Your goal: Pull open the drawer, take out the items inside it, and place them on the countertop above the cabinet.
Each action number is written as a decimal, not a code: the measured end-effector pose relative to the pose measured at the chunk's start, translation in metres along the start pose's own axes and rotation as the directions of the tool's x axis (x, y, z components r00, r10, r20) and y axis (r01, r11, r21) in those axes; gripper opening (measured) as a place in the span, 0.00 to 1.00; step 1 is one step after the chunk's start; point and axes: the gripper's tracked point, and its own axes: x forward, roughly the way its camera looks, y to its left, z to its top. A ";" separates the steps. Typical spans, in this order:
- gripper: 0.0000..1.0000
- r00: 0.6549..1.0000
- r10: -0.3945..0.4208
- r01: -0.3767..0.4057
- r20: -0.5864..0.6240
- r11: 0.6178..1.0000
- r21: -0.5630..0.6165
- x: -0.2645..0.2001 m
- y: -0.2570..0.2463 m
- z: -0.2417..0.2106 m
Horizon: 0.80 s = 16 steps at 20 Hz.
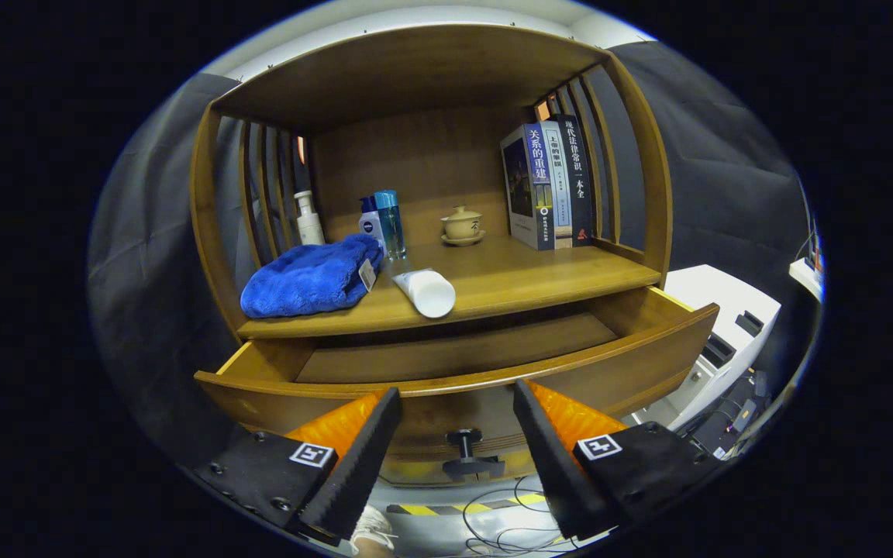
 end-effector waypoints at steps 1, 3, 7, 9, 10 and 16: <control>0.98 1.000 0.000 0.000 -0.002 1.000 0.002 0.006 0.000 0.002; 0.99 1.000 0.006 -0.006 -0.001 1.000 0.013 0.014 0.000 0.005; 0.98 1.000 0.019 -0.019 0.001 0.998 0.066 0.036 0.003 0.009; 0.98 1.000 0.020 -0.020 0.003 0.997 0.073 0.046 0.003 0.012; 0.98 1.000 0.018 -0.018 0.005 0.997 0.071 0.051 0.003 0.014; 0.98 0.999 0.024 -0.025 0.021 0.997 0.067 0.076 0.004 0.023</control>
